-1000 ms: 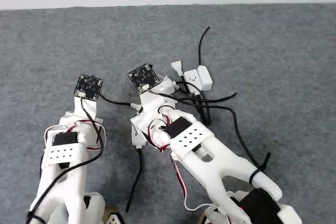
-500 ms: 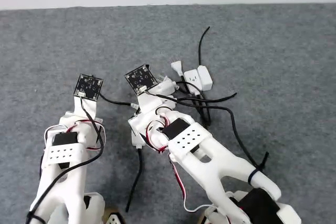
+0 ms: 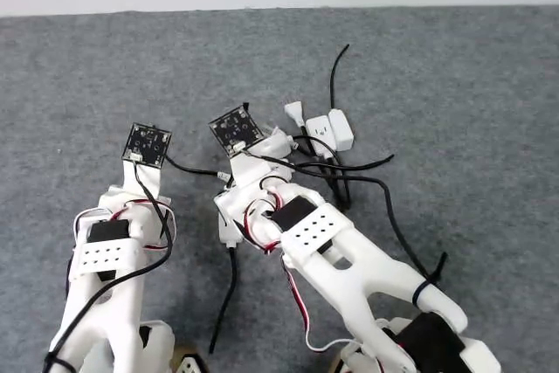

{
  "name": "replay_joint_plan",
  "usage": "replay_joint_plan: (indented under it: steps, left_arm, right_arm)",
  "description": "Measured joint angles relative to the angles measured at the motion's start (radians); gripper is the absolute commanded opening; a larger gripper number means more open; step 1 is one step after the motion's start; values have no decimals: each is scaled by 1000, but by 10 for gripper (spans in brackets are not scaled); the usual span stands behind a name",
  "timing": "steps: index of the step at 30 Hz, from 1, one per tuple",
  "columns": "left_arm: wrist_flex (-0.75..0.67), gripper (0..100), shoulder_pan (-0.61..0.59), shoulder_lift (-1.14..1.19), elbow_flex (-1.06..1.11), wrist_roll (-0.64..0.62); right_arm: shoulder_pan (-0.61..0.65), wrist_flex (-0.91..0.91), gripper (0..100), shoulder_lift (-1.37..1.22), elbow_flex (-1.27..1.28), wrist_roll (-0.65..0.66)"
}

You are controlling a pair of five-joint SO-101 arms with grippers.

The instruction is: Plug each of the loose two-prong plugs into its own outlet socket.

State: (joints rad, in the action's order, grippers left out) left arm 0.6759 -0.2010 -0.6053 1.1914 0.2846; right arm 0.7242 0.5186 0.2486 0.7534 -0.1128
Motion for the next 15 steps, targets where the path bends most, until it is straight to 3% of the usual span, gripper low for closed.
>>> replay_joint_plan:
  steps: [15]
  left_arm:
    - [0, 15, 0, 0, 0, 0]
  right_arm:
    - [-5, -6, 8, -26, -2, 20]
